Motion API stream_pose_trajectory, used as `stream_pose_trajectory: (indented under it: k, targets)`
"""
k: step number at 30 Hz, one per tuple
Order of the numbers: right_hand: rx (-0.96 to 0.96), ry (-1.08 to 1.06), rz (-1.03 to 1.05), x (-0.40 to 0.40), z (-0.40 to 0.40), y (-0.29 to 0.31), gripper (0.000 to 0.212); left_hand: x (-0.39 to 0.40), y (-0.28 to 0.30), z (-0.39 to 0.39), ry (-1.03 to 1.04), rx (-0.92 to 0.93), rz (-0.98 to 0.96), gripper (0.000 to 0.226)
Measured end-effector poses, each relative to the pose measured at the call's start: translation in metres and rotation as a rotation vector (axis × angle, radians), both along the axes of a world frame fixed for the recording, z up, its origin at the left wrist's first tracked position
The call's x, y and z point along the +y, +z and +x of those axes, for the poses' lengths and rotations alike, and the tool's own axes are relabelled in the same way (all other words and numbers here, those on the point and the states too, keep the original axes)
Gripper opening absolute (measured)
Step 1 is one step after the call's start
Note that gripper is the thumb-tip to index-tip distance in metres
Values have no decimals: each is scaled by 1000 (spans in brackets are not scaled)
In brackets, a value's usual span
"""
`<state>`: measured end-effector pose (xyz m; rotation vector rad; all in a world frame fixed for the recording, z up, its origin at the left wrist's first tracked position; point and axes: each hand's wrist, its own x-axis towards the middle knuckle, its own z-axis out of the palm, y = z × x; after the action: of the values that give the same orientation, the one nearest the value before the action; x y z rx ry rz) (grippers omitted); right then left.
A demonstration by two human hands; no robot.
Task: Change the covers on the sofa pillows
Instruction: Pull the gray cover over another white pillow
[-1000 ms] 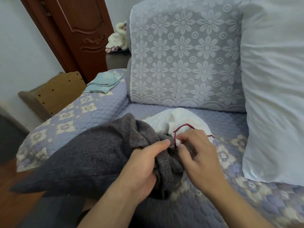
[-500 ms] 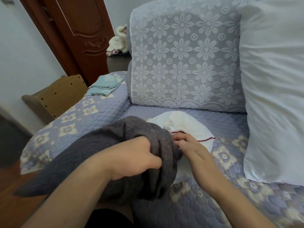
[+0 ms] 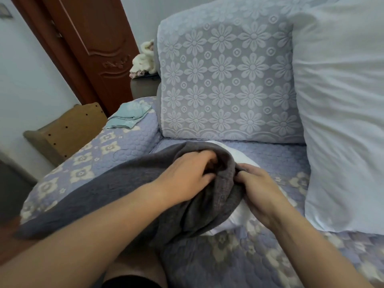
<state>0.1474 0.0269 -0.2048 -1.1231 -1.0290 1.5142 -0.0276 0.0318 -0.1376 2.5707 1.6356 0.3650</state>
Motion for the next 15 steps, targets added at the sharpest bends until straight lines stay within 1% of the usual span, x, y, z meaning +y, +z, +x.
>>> stream_pose_trajectory:
  k: [1,2,4,6,10,15]
  targets:
    - [112,29,-52,3,3,1,38,0,-8,-2,24,-43,-5,35]
    - [207,42,-103,5,5,2,40,-2,-16,-2,38,-44,-6,41]
    - [370,72,-187,9,10,1,42,-2,-27,0,49,2,4,49]
    - [486,125,-242,12,13,-1,46,2,-31,1,55,51,48,54]
    - [558,121,-300,21,16,-3,53,14,-28,-1,21,195,169,59]
    - [584,71,-345,27,20,-9,53,30,-30,5,-27,288,90,61]
